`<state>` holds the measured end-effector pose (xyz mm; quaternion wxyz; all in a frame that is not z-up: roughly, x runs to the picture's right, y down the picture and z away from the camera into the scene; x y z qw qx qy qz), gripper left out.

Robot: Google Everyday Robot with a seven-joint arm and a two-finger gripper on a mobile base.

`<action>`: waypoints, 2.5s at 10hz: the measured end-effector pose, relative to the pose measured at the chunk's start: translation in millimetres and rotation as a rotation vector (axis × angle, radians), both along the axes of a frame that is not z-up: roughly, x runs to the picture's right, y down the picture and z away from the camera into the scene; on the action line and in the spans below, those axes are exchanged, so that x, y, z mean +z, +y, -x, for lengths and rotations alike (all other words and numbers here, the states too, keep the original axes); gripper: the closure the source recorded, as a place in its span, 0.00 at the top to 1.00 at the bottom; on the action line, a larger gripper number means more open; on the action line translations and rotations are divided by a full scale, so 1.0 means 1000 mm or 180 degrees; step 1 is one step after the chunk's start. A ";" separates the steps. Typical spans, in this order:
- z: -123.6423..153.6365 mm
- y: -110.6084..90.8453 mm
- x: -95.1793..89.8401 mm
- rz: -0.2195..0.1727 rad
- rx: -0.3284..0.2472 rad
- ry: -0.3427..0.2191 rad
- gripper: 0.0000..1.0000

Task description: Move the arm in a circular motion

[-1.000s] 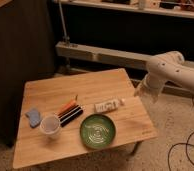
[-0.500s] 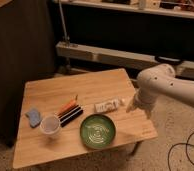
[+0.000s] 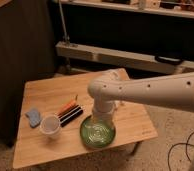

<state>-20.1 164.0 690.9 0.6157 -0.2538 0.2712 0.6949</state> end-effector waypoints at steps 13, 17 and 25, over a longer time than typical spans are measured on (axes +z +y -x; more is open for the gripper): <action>-0.074 -0.156 0.075 -0.0635 -0.0323 0.0577 0.65; -0.161 -0.132 0.040 -0.0754 0.0032 0.0780 0.65; -0.183 -0.010 -0.030 -0.0618 0.0272 0.0198 0.65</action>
